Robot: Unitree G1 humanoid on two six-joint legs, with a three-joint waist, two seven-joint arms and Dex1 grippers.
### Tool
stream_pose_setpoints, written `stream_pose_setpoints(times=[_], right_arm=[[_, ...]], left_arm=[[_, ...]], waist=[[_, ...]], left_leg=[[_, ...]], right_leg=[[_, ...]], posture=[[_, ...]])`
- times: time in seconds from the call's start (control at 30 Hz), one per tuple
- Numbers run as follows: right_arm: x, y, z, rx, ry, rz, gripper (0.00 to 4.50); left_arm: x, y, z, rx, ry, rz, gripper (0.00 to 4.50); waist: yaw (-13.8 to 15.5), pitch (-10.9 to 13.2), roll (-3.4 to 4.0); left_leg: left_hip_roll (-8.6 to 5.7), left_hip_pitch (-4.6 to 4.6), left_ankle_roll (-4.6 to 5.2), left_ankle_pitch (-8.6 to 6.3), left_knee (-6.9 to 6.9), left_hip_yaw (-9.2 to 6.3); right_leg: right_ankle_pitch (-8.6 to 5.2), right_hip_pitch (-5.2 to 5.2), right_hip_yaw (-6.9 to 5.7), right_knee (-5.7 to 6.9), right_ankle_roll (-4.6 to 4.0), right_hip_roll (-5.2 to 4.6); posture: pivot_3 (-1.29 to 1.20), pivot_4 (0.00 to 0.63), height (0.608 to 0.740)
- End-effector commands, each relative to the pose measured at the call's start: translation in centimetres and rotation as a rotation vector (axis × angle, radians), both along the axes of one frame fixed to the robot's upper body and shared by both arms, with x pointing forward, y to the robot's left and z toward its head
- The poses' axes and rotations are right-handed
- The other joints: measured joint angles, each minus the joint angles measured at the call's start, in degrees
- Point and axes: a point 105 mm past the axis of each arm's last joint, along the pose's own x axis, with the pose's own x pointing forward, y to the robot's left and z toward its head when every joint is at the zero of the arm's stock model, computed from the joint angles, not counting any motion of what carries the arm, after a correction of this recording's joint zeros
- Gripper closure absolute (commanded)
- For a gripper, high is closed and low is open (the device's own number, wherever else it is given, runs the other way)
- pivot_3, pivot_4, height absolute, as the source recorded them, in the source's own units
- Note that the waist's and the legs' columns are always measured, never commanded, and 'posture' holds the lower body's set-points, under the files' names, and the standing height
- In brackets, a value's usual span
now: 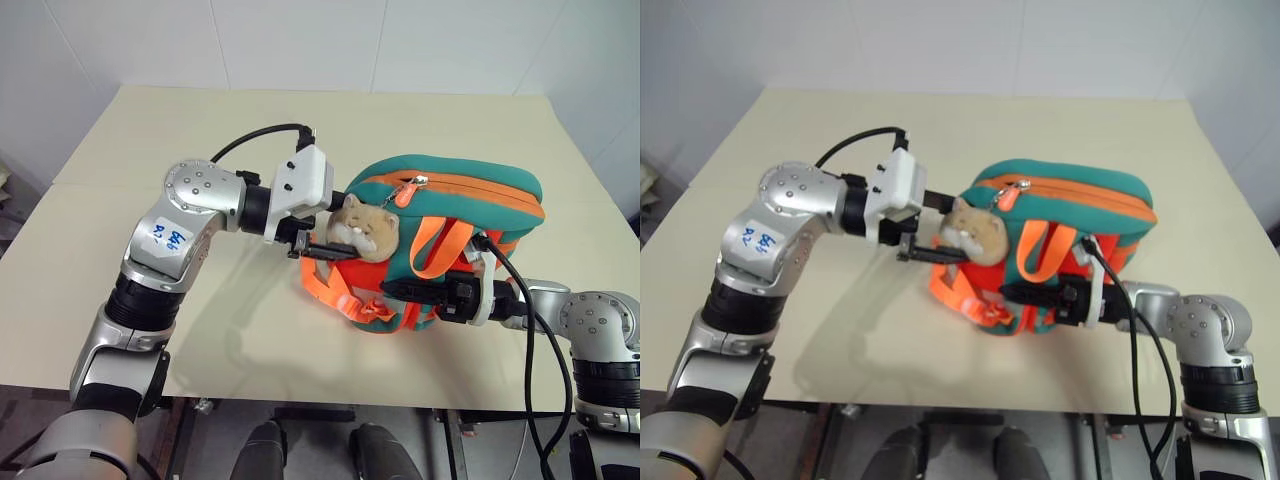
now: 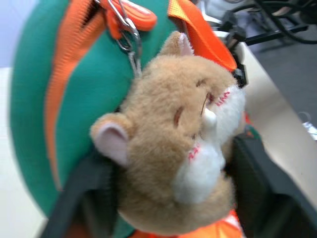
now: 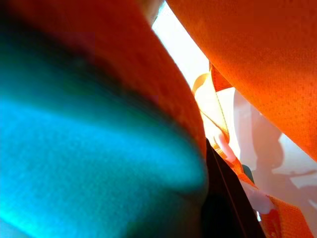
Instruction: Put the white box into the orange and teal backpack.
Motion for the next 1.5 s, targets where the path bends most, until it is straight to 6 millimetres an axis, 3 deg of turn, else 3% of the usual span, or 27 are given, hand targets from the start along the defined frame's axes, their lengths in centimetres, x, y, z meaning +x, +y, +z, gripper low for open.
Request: stream_pose_setpoints(times=[0.03,0.23,0.4,0.53,0.73,0.9,1.07,1.17,1.33,1.4,1.5], right_arm=[[-0.3,0.3,0.1,0.007,-0.009,0.007,4.11],[-0.5,0.2,0.0,0.007,-0.009,0.003,4.11],[-0.6,0.1,0.0,0.006,-0.010,-0.004,4.11],[-0.7,0.0,0.0,0.006,-0.012,-0.013,4.11],[-0.9,-0.1,0.0,0.009,-0.016,-0.026,4.11],[-1.1,-0.2,0.2,0.011,-0.022,-0.040,4.11],[-1.3,-0.2,0.3,0.013,-0.027,-0.049,4.11],[-1.5,-0.3,0.4,0.015,-0.029,-0.059,4.11],[-1.7,-0.2,0.4,0.022,-0.030,-0.070,4.11],[-1.8,-0.1,0.5,0.024,-0.036,-0.070,4.11],[-1.8,0.0,1.0,0.012,-0.069,-0.065,4.11]], left_arm=[[-0.1,0.5,1.9,-0.043,-0.063,0.006,2.79],[-0.2,2.1,4.2,-0.109,-0.032,-0.005,3.51],[0.5,6.0,5.8,-0.114,0.029,0.017,3.54],[2.4,9.1,4.8,-0.052,0.083,0.119,3.54],[4.6,11.3,2.0,-0.052,0.255,0.193,3.54],[7.8,10.8,-1.1,-0.127,0.391,0.264,3.54],[9.9,9.7,-5.9,-0.120,0.563,0.363,3.54],[10.0,8.6,-9.2,-0.059,0.635,0.387,3.54],[8.4,6.6,-13.5,0.079,0.657,0.299,3.54],[8.3,6.1,-13.6,0.076,0.597,0.276,3.54],[8.7,6.5,-11.5,0.010,0.488,0.274,3.54]], waist=[[0.0,0.0,0.00],[0.0,0.0,0.00],[-0.3,0.0,0.00],[-0.3,0.0,0.01],[-0.2,0.0,0.00],[0.0,0.0,0.00],[-0.3,0.0,0.00],[-0.2,0.0,-0.01],[0.0,0.0,-0.02],[0.1,0.0,-0.03],[0.3,0.0,-0.03]], left_leg=[[0.00,0.00,0.00,0.00,0.00,0.00],[0.00,0.00,0.00,0.00,0.02,-0.01],[0.02,-0.01,0.00,0.00,-0.10,0.01],[0.02,0.00,-0.01,0.00,-0.17,0.01],[-0.01,0.00,0.01,0.01,-0.12,0.00],[-0.03,0.00,0.03,0.03,-0.09,-0.02],[-0.07,-0.02,0.04,0.04,-0.08,-0.01],[-0.06,-0.02,0.04,0.04,-0.11,-0.01],[-0.08,-0.04,0.04,0.04,-0.08,-0.02],[-0.08,-0.02,0.04,0.04,-0.07,-0.02],[-0.08,-0.03,0.05,0.04,0.01,-0.11]], right_leg=[[0.00,0.00,0.00,-0.01,0.00,0.00],[0.00,0.00,-0.01,0.02,0.00,0.00],[0.00,-0.08,0.00,0.01,0.00,0.01],[0.00,-0.10,-0.01,-0.03,0.00,0.01],[0.00,-0.08,-0.01,0.03,0.00,-0.03],[0.00,-0.08,-0.04,0.07,0.00,-0.03],[0.00,-0.09,-0.03,0.07,0.00,-0.06],[0.00,-0.12,-0.03,0.08,0.00,-0.05],[0.00,-0.09,-0.04,0.07,0.01,-0.08],[0.00,-0.06,-0.04,0.08,0.00,-0.10],[0.00,-0.02,-0.10,0.11,0.00,-0.10]], posture=[[0.00,0.150,0.740],[0.00,0.150,0.740],[0.00,0.150,0.740],[0.00,0.150,0.740],[0.00,0.150,0.740],[0.00,0.150,0.740],[0.00,0.150,0.740],[0.00,0.150,0.740],[0.00,0.150,0.740],[0.00,0.150,0.740],[0.00,0.150,0.740]])
